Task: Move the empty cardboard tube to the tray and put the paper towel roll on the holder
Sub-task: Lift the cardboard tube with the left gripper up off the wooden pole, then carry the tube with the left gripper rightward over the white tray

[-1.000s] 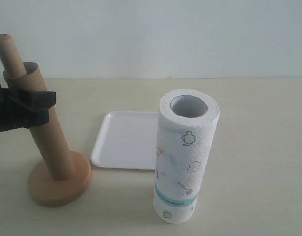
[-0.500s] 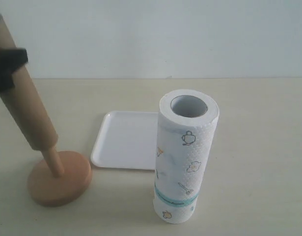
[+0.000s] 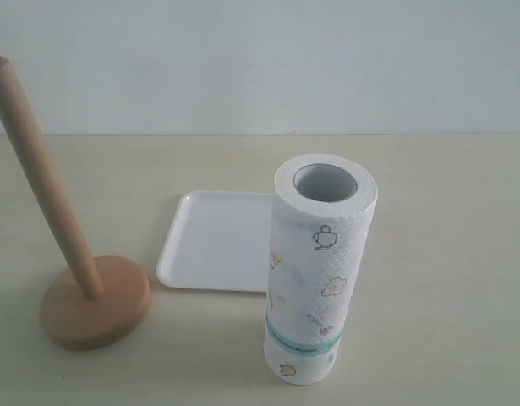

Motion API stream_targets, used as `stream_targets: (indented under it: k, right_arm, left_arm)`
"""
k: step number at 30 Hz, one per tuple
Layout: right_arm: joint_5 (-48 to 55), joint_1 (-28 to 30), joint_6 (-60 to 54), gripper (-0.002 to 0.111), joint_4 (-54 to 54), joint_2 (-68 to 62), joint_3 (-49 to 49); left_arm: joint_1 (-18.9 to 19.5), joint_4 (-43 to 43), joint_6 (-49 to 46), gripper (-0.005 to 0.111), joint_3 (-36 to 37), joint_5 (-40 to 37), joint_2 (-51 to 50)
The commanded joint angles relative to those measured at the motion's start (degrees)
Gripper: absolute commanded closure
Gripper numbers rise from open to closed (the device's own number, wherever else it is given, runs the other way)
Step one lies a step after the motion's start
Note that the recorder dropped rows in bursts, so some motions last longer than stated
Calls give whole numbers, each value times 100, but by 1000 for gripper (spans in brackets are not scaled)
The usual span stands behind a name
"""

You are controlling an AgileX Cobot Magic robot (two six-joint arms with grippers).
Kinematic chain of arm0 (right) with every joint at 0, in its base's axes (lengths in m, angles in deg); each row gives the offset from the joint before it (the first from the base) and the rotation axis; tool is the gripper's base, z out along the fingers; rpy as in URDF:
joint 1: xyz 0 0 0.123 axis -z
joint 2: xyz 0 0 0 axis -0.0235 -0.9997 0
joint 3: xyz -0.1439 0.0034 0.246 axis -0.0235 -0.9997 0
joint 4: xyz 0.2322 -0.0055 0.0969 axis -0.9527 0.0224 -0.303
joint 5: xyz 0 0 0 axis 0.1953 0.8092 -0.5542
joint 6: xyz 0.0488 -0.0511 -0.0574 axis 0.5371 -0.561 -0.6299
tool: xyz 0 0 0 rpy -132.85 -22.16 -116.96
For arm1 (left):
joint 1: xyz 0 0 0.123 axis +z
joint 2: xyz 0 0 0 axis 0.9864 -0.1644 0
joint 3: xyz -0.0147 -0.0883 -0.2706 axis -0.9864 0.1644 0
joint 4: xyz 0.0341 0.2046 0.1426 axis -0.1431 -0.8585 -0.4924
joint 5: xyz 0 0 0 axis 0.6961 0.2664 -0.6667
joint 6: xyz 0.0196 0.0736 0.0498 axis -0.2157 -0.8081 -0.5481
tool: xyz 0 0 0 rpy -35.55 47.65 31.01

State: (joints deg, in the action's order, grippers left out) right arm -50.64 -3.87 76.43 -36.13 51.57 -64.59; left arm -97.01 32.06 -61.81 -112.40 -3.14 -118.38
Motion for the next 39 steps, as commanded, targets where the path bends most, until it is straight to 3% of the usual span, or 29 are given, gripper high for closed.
stream_targets:
  k: [1, 6, 12, 16, 30, 39]
  right_arm:
    - [-71, 21, -29, 106, -3, 31, 7]
    - [-71, 21, -29, 106, -3, 31, 7]
    - [-71, 21, -29, 106, -3, 31, 7]
    - [-71, 21, -29, 106, -3, 31, 7]
    - [-71, 21, -29, 106, -3, 31, 7]
    - [-71, 21, -29, 106, -3, 31, 7]
  left_arm:
    - [-16, 15, 430, 103, -445, -115, -153]
    - [-110, 15, 600, 103, -514, -116, -538]
    - [-1175, -580, 282, 103, -514, -206, -1392]
    - [-1709, -821, 175, 103, -514, -764, -2049]
    - [-1961, -1084, -1467, 103, -514, -821, -4366]
    - [-2023, -1169, -1977, 103, -564, -1020, -4983]
